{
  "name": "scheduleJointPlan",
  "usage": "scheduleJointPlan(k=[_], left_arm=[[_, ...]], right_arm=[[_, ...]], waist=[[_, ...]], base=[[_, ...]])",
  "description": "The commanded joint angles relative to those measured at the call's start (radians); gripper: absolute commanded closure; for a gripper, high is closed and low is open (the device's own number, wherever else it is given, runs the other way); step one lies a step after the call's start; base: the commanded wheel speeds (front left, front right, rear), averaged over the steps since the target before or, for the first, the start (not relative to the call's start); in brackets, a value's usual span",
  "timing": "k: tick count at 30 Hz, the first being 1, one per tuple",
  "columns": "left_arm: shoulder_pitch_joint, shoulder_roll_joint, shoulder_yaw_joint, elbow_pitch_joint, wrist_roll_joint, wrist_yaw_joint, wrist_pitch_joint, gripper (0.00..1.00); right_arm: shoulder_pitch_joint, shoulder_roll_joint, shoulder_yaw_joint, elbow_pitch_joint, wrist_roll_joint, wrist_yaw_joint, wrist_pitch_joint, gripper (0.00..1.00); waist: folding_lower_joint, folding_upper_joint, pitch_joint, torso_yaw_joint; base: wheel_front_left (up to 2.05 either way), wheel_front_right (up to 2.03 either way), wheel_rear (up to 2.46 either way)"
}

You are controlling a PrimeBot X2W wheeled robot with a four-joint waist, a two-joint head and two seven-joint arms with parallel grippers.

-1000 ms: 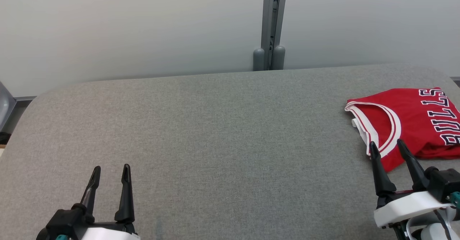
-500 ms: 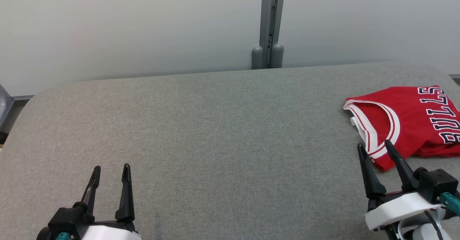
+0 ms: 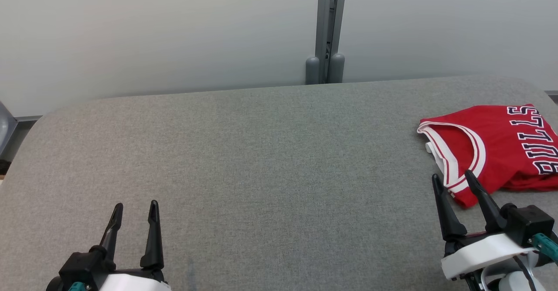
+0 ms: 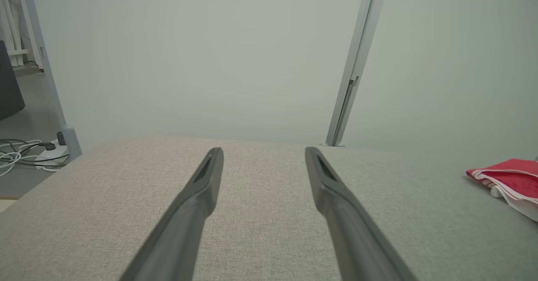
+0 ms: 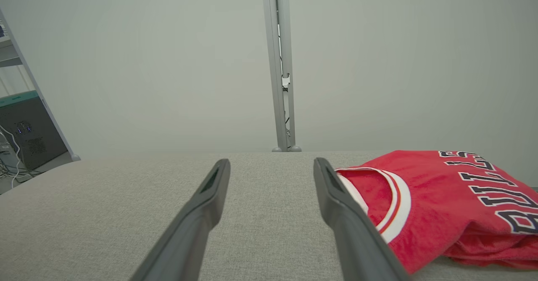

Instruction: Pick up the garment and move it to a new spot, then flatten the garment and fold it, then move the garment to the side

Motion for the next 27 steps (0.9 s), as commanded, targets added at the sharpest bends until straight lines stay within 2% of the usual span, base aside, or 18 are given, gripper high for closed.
scheduleJointPlan(k=[1, 7, 8, 12, 27], left_arm=[[-0.016, 0.002, 0.005, 0.001, -0.001, -0.006, -0.004, 0.00], [-0.015, 0.001, 0.002, 0.007, -0.001, -0.013, -0.004, 0.00], [-0.001, -0.001, 0.000, 0.008, 0.000, -0.012, 0.000, 1.00], [0.012, -0.009, -0.001, 0.038, -0.012, -0.012, 0.010, 1.00], [-0.027, -0.008, 0.022, 0.046, -0.284, -0.031, 0.084, 1.00]], right_arm=[[-0.004, -0.003, -0.004, 0.003, 0.001, 0.000, -0.004, 0.00], [-0.007, 0.000, -0.004, 0.011, -0.001, 0.000, -0.004, 0.00], [-0.001, 0.002, -0.001, 0.011, 0.000, 0.000, 0.000, 1.00], [0.019, 0.013, 0.003, 0.034, 0.012, 0.000, 0.006, 1.00], [0.014, 0.032, -0.048, 0.018, 0.270, 0.000, 0.080, 1.00]], waist=[[0.0000, -0.0001, 0.000, 0.000], [0.0000, -0.0001, -0.002, -0.001], [0.0000, -0.0001, -0.002, -0.001], [0.0000, -0.0001, -0.003, -0.001], [0.0000, -0.0001, 0.000, 0.004]], base=[[0.00, 0.00, 0.00], [0.00, 0.00, 0.00], [0.00, 0.00, 0.00], [0.00, 0.00, 0.00], [0.00, 0.00, 0.00]])
